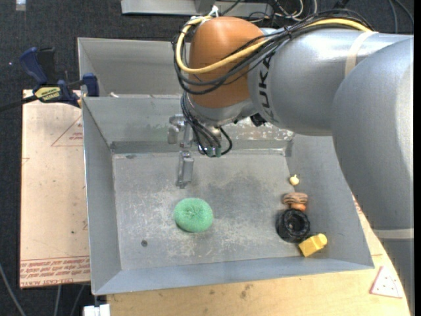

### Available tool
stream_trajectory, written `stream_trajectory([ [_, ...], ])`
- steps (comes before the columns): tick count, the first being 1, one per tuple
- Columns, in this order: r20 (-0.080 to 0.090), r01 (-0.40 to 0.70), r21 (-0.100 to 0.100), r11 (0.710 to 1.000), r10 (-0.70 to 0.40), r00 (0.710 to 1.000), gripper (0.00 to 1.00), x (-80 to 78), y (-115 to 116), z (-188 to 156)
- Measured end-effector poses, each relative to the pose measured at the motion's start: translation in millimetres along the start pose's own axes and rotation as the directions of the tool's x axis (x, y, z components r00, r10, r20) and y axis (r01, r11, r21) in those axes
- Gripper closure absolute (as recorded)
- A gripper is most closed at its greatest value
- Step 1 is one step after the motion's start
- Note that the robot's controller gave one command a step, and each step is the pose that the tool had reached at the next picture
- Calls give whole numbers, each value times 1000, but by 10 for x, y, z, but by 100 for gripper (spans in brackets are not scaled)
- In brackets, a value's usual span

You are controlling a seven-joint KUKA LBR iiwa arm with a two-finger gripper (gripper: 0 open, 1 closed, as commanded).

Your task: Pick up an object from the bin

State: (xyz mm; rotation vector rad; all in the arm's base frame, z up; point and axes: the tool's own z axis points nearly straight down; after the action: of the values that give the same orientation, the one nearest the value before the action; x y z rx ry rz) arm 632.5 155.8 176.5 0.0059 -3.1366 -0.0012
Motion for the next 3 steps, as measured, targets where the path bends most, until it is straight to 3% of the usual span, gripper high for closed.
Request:
stream_trajectory([
  [1,6,-2,-1,1000,2,1000,0,-9,-7,-49],
  [2,14,73,-2,997,-73,997,0,118,-152,169],
  [3,9,227,1,974,-227,974,0,355,-422,797],
])
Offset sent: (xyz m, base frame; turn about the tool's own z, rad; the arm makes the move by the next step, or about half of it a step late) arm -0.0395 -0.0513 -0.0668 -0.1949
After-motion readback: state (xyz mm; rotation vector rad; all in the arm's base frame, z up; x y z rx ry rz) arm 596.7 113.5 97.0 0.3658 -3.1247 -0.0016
